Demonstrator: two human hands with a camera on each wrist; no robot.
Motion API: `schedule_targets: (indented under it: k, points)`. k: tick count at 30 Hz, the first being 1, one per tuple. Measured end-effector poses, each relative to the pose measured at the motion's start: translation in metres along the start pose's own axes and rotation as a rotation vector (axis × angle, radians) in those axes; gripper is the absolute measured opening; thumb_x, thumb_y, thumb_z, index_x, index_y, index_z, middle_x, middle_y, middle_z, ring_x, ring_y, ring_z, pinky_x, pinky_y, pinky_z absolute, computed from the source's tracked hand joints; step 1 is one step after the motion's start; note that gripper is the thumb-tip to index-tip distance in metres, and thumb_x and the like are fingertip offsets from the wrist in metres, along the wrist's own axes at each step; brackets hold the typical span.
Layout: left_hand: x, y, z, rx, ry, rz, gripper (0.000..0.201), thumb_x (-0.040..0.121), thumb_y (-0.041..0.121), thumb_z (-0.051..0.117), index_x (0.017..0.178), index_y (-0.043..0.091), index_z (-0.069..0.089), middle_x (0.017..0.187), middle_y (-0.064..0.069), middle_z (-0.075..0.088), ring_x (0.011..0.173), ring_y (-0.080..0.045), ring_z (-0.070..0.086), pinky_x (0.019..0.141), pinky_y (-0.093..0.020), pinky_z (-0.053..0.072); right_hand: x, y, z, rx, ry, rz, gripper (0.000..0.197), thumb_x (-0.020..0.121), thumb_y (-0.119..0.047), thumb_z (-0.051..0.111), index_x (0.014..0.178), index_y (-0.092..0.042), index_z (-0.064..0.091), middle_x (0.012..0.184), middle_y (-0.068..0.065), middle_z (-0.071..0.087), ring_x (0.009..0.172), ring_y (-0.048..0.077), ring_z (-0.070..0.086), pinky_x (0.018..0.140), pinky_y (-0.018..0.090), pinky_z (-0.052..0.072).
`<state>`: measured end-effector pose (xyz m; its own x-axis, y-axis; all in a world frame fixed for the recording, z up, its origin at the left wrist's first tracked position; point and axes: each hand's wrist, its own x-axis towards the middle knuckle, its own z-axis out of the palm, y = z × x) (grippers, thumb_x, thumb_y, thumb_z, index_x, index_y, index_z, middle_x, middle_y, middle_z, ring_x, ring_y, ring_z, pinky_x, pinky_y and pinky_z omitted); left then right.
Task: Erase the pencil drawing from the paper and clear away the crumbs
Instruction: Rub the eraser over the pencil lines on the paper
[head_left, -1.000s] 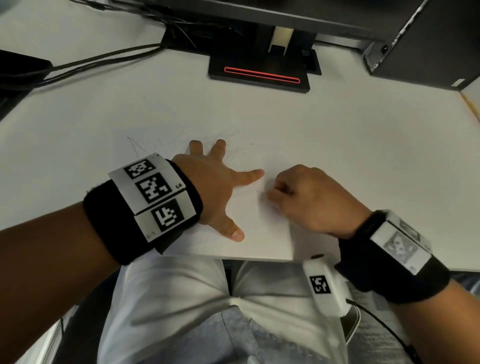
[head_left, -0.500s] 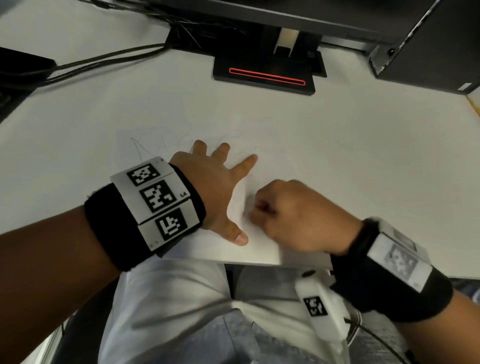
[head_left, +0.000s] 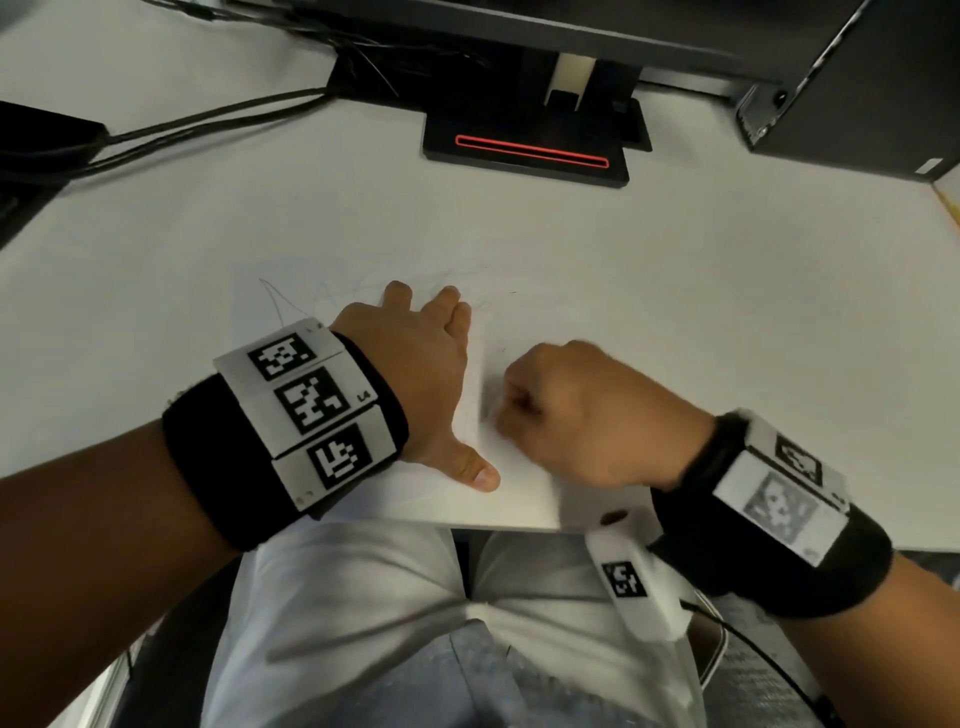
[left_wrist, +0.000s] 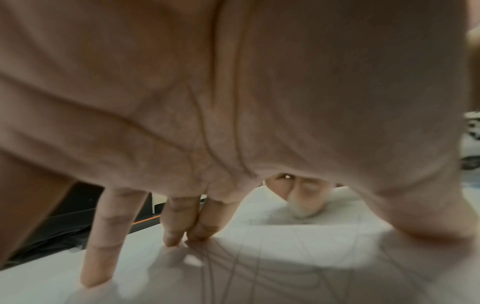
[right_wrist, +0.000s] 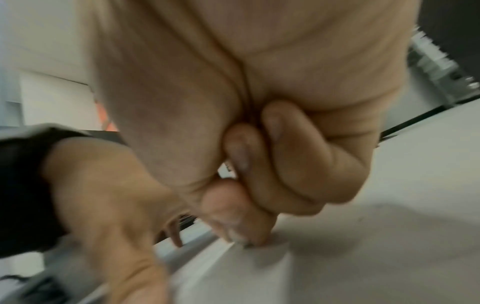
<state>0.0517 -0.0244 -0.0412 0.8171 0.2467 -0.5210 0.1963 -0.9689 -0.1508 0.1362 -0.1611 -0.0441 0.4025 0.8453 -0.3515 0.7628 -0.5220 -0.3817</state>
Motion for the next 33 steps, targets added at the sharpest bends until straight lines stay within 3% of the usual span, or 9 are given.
schedule_targets:
  k: [2, 5, 10, 15, 18, 22, 26, 30, 33]
  points:
    - [0.001, 0.0, 0.0, -0.009, 0.005, 0.001, 0.148, 0.051, 0.099, 0.047, 0.157, 0.012, -0.007, 0.166, 0.001, -0.01, 0.145, -0.033, 0.017, 0.093, -0.044, 0.045, -0.001, 0.0, -0.002, -0.009, -0.035, -0.01, 0.034, 0.097, -0.024, 0.051, 0.07, -0.005, 0.058, 0.062, 0.005, 0.06, 0.054, 0.016, 0.051, 0.048, 0.024, 0.036]
    - [0.0, 0.0, 0.0, -0.007, -0.005, 0.0, 0.148, 0.052, 0.1, 0.046, 0.157, 0.011, -0.009, 0.166, 0.001, -0.012, 0.145, -0.034, 0.016, 0.094, -0.045, 0.045, 0.01, 0.017, -0.019, 0.001, 0.08, 0.101, 0.032, 0.095, -0.026, 0.052, 0.08, 0.0, 0.065, 0.074, 0.013, 0.068, 0.068, 0.026, 0.06, 0.055, 0.03, 0.043]
    - [0.0, 0.001, -0.001, -0.005, -0.007, 0.003, 0.147, 0.053, 0.099, 0.047, 0.157, 0.01, -0.009, 0.166, 0.0, -0.011, 0.144, -0.034, 0.017, 0.09, -0.043, 0.046, 0.008, 0.001, -0.004, -0.027, -0.015, -0.002, 0.034, 0.097, -0.026, 0.051, 0.072, -0.003, 0.058, 0.065, 0.006, 0.06, 0.055, 0.017, 0.049, 0.048, 0.025, 0.036]
    - [0.0, 0.0, -0.002, 0.037, -0.025, 0.014, 0.144, 0.055, 0.099, 0.045, 0.157, 0.01, -0.007, 0.166, -0.001, -0.007, 0.144, -0.034, 0.018, 0.091, -0.044, 0.046, 0.018, 0.02, -0.019, 0.047, 0.065, 0.112, 0.033, 0.094, -0.027, 0.053, 0.08, 0.0, 0.066, 0.076, 0.014, 0.07, 0.068, 0.025, 0.062, 0.059, 0.033, 0.048]
    - [0.007, -0.011, -0.008, -0.012, -0.027, 0.038, 0.123, 0.065, 0.092, 0.049, 0.154, 0.013, 0.018, 0.16, 0.001, 0.017, 0.134, -0.031, 0.031, 0.094, -0.045, 0.048, 0.017, 0.017, -0.011, -0.003, 0.08, 0.073, 0.031, 0.094, -0.024, 0.052, 0.078, 0.001, 0.061, 0.075, 0.015, 0.067, 0.06, 0.021, 0.052, 0.052, 0.029, 0.039]
    - [0.015, -0.023, -0.014, -0.048, 0.052, 0.089, 0.08, 0.07, 0.077, 0.066, 0.122, 0.019, 0.051, 0.129, 0.004, 0.042, 0.109, -0.023, 0.04, 0.081, -0.042, 0.05, 0.018, 0.028, -0.019, 0.038, 0.078, 0.129, 0.03, 0.094, -0.026, 0.054, 0.076, -0.003, 0.063, 0.075, 0.011, 0.069, 0.059, 0.016, 0.054, 0.051, 0.025, 0.039]
    - [0.023, -0.023, -0.01, -0.139, 0.05, 0.073, 0.084, 0.062, 0.073, 0.076, 0.121, 0.022, 0.044, 0.128, 0.001, 0.036, 0.118, -0.031, 0.039, 0.085, -0.048, 0.051, 0.014, 0.022, -0.016, 0.038, 0.064, 0.074, 0.031, 0.095, -0.025, 0.053, 0.076, -0.002, 0.061, 0.073, 0.011, 0.068, 0.058, 0.015, 0.052, 0.049, 0.022, 0.038]
    - [0.027, -0.026, -0.01, -0.18, 0.034, 0.078, 0.094, 0.057, 0.073, 0.079, 0.124, 0.023, 0.035, 0.115, 0.002, 0.04, 0.111, -0.029, 0.046, 0.085, -0.049, 0.051, 0.011, 0.016, -0.015, -0.01, -0.048, 0.004, 0.035, 0.096, -0.029, 0.054, 0.072, -0.005, 0.059, 0.066, 0.007, 0.064, 0.054, 0.013, 0.05, 0.049, 0.019, 0.039]
    - [0.027, -0.025, -0.013, -0.15, 0.016, 0.062, 0.095, 0.058, 0.075, 0.077, 0.123, 0.017, 0.038, 0.118, 0.002, 0.039, 0.112, -0.029, 0.045, 0.087, -0.049, 0.051, 0.019, 0.032, -0.03, 0.0, 0.049, 0.099, 0.034, 0.095, -0.028, 0.054, 0.076, 0.0, 0.063, 0.073, 0.013, 0.069, 0.062, 0.023, 0.058, 0.055, 0.031, 0.045]
